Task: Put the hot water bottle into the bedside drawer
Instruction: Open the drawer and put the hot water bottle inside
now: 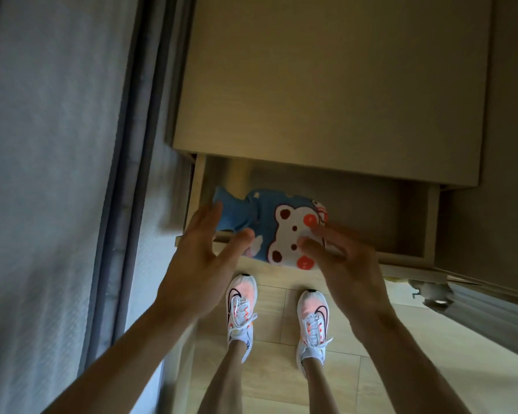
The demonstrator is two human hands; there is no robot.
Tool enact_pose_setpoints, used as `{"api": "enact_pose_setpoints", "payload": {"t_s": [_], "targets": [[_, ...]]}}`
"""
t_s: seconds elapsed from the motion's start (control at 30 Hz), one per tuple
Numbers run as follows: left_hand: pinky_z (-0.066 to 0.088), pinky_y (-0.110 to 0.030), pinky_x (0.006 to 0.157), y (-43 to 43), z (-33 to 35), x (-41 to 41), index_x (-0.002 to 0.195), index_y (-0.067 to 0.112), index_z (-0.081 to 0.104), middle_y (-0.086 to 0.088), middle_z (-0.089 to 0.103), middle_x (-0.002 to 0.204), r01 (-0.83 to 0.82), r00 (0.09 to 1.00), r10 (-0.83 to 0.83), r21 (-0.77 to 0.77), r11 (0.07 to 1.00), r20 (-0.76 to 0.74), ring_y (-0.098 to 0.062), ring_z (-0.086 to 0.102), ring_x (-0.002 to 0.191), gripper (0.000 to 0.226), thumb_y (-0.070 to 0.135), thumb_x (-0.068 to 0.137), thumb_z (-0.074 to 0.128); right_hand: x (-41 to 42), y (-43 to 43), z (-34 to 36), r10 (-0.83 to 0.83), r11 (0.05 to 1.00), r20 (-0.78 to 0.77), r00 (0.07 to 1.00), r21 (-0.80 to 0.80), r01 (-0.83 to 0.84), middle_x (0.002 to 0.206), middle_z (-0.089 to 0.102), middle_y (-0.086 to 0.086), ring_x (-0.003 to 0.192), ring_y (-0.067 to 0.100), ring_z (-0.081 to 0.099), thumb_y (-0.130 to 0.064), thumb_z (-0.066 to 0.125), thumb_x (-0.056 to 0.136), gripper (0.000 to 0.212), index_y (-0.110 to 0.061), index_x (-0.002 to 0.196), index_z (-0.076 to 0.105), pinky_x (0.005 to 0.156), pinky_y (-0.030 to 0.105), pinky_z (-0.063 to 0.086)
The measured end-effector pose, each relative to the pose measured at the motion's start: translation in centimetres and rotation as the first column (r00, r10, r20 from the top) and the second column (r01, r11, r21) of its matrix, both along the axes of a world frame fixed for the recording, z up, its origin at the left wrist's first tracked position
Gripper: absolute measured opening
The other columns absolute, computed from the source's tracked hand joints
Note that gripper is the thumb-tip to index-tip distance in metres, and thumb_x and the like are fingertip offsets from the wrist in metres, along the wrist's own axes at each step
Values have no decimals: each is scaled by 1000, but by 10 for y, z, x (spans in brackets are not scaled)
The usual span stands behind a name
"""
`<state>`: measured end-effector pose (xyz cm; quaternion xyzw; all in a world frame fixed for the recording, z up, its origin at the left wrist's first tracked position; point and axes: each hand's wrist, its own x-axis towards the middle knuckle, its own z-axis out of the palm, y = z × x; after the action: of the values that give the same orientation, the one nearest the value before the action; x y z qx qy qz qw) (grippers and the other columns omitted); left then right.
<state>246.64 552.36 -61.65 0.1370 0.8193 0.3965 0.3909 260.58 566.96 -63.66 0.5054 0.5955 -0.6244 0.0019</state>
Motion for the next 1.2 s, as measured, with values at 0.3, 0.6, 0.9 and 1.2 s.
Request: {"api": "enact_pose_setpoints", "payload": {"t_s": [0.3, 0.6, 0.9, 1.2], "targets": [[38, 3, 69, 33, -64, -36, 97, 41, 56, 30, 54, 93, 90, 995, -87, -51, 995, 49, 37, 47, 79, 6, 36, 98, 55, -32, 39, -62, -4, 993, 11, 1000, -115, 5, 71, 72, -27, 68, -17, 64, -38, 78, 75, 16, -34, 85, 65, 46, 2, 44], [37, -18, 64, 39, -84, -39, 96, 34, 58, 14, 59, 75, 169, 985, -158, -238, 956, 64, 3, 56, 75, 29, 57, 98, 40, -48, 58, -89, 236, 964, 217, 947, -171, -201, 113, 66, -7, 86, 4, 57, -50, 68, 80, 54, -24, 126, 59, 65, 21, 40], [32, 4, 88, 1, -31, 42, 134, 24, 56, 10, 57, 136, -80, 974, 67, -51, 996, -215, -1, 52, 122, 43, 40, 94, 58, 15, -33, -20, 51, 875, 45, 998, 479, -66, 110, 62, -8, 101, 5, 60, -23, 66, 85, 25, -21, 110, 65, 81, 8, 43], [39, -46, 114, 0, -41, 99, 155, 34, 25, 1, 33, 162, -382, 864, 468, -365, 849, 185, -26, 43, 141, 62, 55, 98, 35, 54, -74, -49, -217, 976, 283, 934, 65, 207, 140, 55, 0, 130, 21, 52, -21, 67, 89, 71, -22, 151, 31, 104, 37, 44]]}}
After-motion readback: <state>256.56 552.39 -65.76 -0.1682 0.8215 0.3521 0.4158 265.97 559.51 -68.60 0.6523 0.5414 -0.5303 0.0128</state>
